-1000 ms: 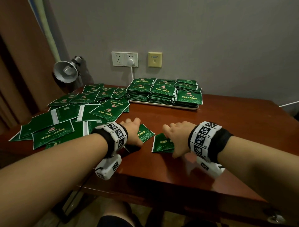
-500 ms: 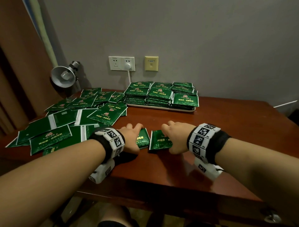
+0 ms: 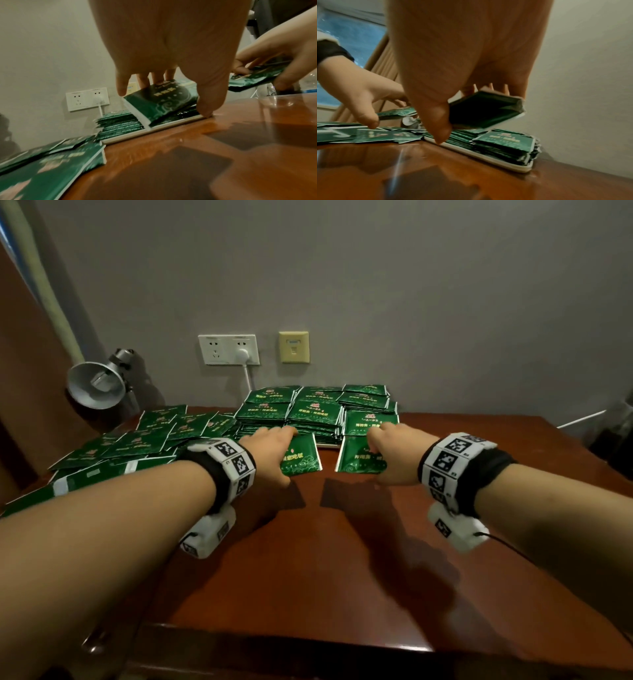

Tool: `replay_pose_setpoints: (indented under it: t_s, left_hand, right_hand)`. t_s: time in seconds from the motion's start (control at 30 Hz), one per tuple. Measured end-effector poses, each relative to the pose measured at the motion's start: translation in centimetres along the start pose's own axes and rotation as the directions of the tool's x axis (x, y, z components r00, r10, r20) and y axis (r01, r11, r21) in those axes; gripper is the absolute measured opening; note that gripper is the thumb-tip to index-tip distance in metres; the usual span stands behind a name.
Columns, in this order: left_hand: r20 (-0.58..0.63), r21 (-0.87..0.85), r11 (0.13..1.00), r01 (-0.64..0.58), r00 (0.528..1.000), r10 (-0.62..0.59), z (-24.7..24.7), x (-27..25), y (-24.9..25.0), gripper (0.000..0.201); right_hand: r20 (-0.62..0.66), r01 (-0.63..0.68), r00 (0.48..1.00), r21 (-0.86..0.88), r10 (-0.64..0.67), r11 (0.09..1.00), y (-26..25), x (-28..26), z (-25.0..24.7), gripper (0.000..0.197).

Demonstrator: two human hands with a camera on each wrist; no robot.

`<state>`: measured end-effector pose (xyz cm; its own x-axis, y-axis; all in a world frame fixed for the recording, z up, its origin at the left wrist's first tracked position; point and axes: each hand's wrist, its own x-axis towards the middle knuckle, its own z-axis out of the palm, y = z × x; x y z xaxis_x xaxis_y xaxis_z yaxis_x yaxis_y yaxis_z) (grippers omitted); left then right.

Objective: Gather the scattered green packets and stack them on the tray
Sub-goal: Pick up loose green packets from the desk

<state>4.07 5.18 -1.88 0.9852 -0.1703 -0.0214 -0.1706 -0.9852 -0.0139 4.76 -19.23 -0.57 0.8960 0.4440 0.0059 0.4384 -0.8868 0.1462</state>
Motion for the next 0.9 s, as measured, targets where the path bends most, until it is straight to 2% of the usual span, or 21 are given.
replay_pose_setpoints:
  t_s: [0.07,0.2,0.3,0.47,0.57,0.73,0.9]
  left_hand:
    - [-0.02,0.06,0.998,-0.035,0.999,0.036,-1.1,2.7,0.5,0.098]
    - [-0.066,0.135,0.988,-0.078,0.994,0.088,-2.8,8.5,1.3,0.089]
    - [-0.068,0.148,0.986,-0.077,0.994,0.087,-3.2,12.6,1.6,0.086]
    - [-0.012,0.137,0.986,-0.098,0.995,0.1,-1.9,18.0,1.8,0.09]
    - [-0.012,0.151,0.983,-0.105,0.994,0.108,-1.2,19.8,1.5,0.09]
    - [0.0,0.162,0.978,-0.131,0.991,0.133,-0.4,20.4,0.7,0.088]
    - [-0.007,0.191,0.968,-0.162,0.986,0.166,-0.5,20.2,-0.1,0.074]
  right_hand:
    - [-0.027,-0.033,0.999,-0.012,0.033,0.999,2.1,1.7,-0.3,0.056]
    - [-0.071,-0.091,0.993,0.003,0.091,0.996,5.7,5.3,-0.6,0.047]
    - [-0.045,-0.082,0.996,-0.011,0.081,0.997,6.9,8.2,0.2,0.046]
    - [0.002,-0.038,0.999,-0.054,0.038,0.998,6.9,12.5,2.7,0.051]
    - [-0.052,-0.058,0.997,-0.11,0.053,0.992,7.2,14.1,3.4,0.053]
    - [-0.071,-0.168,0.984,-0.06,0.164,0.984,7.8,15.2,3.7,0.057]
    - [-0.049,-0.152,0.988,-0.07,0.149,0.986,8.2,15.4,3.5,0.061]
